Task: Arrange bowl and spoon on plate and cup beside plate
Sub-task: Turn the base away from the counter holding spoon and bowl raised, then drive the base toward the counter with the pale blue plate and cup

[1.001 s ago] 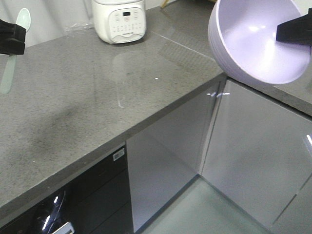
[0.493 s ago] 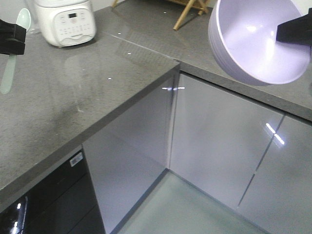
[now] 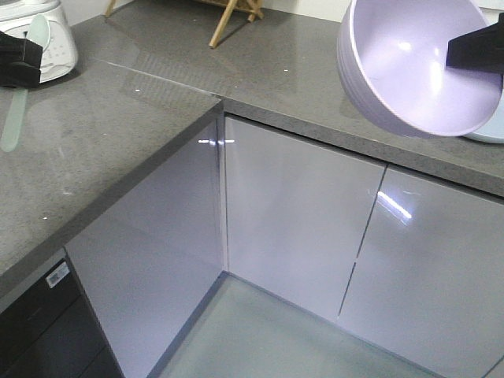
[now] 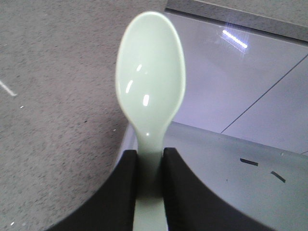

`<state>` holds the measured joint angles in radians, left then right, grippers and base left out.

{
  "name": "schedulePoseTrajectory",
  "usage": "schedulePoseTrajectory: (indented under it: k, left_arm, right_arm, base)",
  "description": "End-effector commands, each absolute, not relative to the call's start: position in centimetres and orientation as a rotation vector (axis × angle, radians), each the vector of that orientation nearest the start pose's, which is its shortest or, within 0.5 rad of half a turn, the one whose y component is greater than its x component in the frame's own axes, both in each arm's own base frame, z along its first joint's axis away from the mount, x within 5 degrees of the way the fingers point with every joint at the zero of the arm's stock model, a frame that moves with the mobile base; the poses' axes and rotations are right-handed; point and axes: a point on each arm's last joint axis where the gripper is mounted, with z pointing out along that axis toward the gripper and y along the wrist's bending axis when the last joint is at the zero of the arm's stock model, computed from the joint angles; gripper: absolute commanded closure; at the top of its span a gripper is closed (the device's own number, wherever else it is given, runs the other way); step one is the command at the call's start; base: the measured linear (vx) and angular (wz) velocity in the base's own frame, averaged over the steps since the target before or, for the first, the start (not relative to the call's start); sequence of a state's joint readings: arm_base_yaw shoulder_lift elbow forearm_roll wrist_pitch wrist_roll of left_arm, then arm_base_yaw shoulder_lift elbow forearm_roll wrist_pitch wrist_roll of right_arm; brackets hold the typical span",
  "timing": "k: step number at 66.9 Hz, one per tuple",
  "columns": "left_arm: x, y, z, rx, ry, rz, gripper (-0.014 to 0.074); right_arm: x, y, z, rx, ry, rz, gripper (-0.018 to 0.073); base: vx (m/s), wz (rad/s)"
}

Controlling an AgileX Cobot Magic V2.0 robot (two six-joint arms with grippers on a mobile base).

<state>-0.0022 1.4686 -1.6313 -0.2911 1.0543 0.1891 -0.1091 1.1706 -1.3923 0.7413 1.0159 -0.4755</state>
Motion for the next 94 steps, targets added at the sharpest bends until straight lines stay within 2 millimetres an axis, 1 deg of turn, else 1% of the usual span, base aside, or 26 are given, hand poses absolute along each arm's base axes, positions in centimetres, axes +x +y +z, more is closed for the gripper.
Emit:
schedulePoseTrajectory:
  k: [1, 94]
  left_arm:
    - [30.01, -2.52, 45.08, 0.165, 2.224, -0.294, 0.0604]
    - [30.01, -2.52, 45.08, 0.165, 2.224, -0.294, 0.0603]
  right_arm:
    - [21.86, 2.84, 47.37, -0.252, 1.949, 0.571, 0.0565]
    - [21.86, 2.84, 47.37, -0.252, 1.949, 0.571, 0.0565]
  base:
    - [0.0, -0.23]
    - [0.0, -0.2]
